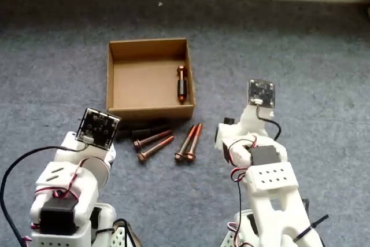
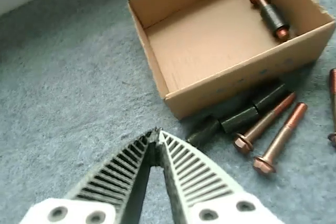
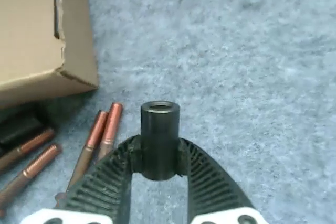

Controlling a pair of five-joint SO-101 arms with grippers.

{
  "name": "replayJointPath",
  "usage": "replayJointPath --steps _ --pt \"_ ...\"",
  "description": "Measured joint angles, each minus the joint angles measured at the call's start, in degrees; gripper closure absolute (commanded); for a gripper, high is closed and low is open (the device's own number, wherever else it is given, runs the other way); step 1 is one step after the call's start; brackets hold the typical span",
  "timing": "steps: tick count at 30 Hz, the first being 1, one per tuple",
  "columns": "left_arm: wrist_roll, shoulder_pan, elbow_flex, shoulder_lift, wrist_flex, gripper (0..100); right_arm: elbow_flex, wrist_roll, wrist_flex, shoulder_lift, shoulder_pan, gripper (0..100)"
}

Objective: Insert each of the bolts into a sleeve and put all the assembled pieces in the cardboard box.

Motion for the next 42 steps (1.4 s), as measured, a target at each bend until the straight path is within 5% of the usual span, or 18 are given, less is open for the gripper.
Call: replayJointPath --steps 10,23,42 --pt "1.9 15.3 -22.2 38.2 4.0 76 0.5 -6.9 -7.7 0.0 11.8 99.3" --pt "17.3 30.6 -38.1 73.1 -2.8 76 0.6 -8.0 -9.8 0.0 18.5 99.3" --pt "21.5 37.5 -57.6 109.0 -8.6 81 0.6 -8.0 -9.8 0.0 18.8 99.3"
